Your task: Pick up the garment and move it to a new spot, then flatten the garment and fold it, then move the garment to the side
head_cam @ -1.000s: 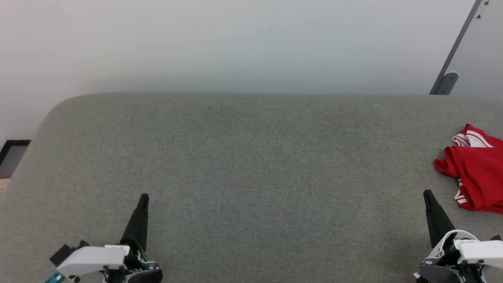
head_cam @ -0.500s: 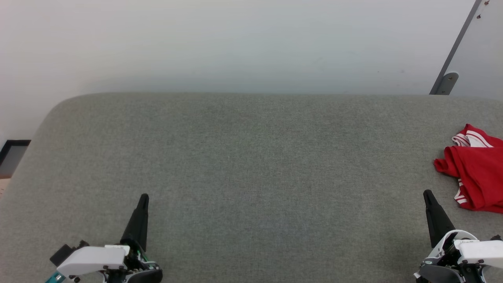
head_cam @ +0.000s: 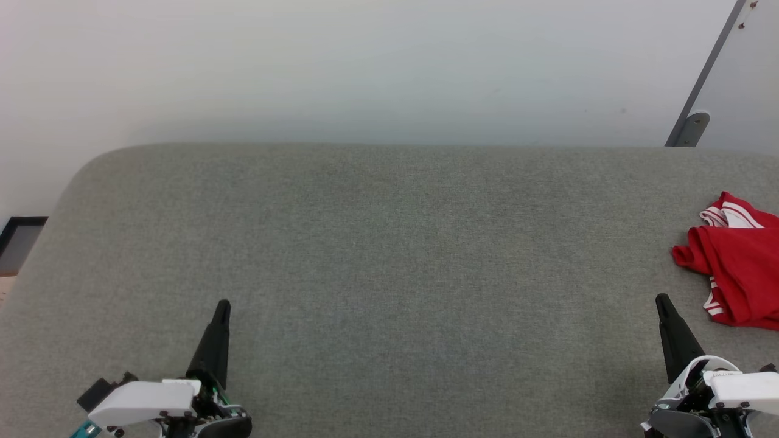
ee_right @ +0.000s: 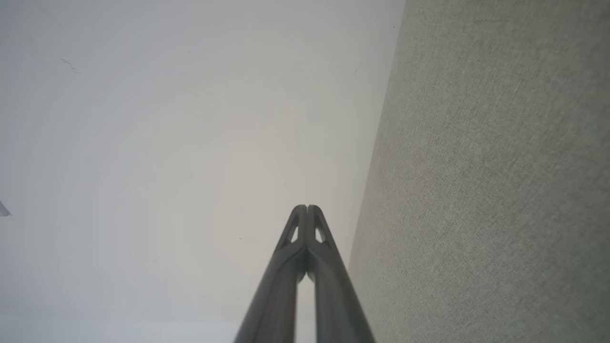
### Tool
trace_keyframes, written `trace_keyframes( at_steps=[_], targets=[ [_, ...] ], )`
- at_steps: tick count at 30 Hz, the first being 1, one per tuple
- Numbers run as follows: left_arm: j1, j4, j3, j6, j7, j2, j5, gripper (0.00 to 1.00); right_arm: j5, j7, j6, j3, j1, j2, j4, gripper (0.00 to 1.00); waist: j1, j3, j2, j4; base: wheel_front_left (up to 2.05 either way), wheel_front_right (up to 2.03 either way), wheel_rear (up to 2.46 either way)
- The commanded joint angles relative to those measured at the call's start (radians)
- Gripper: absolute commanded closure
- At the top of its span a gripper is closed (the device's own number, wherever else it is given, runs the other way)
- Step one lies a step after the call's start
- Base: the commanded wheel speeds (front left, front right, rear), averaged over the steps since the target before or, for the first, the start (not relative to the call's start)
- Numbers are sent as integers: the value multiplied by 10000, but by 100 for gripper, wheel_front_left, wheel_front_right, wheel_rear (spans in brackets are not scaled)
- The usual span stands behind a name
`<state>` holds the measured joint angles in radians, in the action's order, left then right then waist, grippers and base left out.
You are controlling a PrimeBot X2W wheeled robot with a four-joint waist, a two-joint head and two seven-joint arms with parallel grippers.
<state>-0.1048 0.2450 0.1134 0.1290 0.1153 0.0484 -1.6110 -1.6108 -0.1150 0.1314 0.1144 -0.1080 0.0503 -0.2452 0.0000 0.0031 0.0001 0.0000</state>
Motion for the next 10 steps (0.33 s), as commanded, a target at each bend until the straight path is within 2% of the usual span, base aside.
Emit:
trace_keyframes(
  at_steps=[1,10],
  targets=[
    [-94,4,17,32,13,4,-33,100,-41,-18,-14,-2,-28,-2,0,100,0,0,-1,0,0,0,0],
    [-94,6,18,32,13,4,-33,100,-41,-18,-14,-2,-28,-2,0,100,0,0,-1,0,0,0,0]
  ],
)
